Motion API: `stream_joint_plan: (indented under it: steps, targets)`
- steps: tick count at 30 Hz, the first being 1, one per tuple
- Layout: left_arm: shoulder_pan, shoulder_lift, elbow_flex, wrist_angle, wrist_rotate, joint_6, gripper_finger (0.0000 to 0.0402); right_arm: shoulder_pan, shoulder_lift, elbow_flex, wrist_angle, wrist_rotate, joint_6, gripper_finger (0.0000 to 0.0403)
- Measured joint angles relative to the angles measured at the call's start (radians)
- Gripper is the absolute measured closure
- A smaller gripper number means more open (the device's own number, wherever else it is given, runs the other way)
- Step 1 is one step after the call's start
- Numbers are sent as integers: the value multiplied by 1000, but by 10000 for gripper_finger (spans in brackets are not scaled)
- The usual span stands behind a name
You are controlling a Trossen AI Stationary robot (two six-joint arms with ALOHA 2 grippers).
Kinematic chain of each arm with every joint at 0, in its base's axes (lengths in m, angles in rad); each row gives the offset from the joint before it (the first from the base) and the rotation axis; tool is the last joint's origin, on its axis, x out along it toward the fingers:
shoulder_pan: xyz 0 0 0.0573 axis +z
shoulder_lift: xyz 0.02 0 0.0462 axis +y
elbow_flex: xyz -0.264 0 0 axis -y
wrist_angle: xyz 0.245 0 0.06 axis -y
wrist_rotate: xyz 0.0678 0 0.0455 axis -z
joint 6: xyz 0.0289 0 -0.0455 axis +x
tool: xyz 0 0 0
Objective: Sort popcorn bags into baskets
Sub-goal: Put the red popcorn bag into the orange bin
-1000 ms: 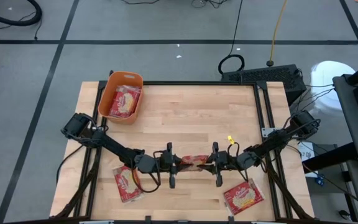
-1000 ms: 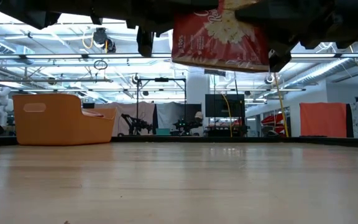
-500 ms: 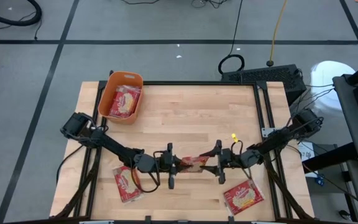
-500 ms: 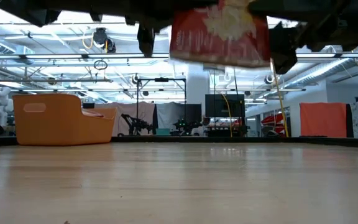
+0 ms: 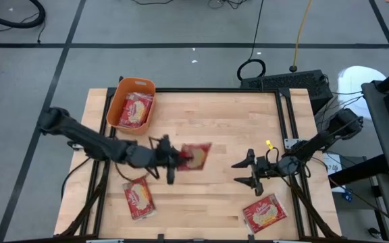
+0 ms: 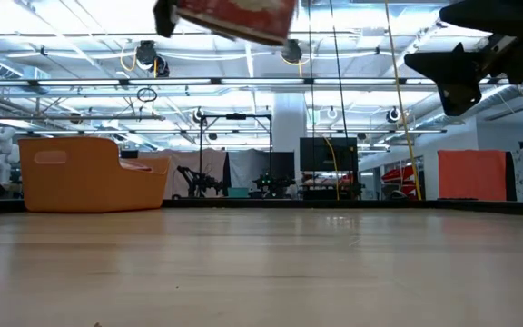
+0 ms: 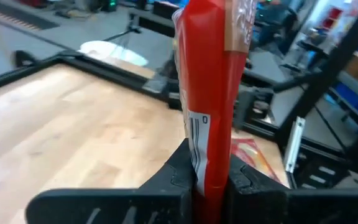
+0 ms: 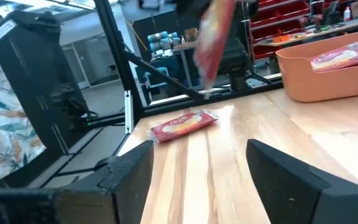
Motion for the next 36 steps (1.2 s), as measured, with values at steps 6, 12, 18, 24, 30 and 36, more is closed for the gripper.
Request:
stream_joint_plan:
  steps: [6, 12, 18, 24, 30, 36]
  targets:
    - [117, -194, 0, -255, 1, -113, 379, 4, 25, 38, -7, -2, -48, 160]
    - [271, -331, 0, -514, 97, -194, 376, 4, 42, 44, -20, -5, -71, 161]
    - [460, -394, 15, -682, 225, -204, 381, 4, 42, 45, -30, -5, -84, 161]
    - [680, -358, 153, -933, 334, -123, 376, 4, 42, 45, -30, -5, -97, 161]
    - [878, -310, 277, -1101, 479, -34, 379, 4, 42, 45, -33, -5, -95, 161]
    - [1025, -271, 336, -1230, 554, 63, 379, 4, 42, 45, -37, -6, -94, 161]
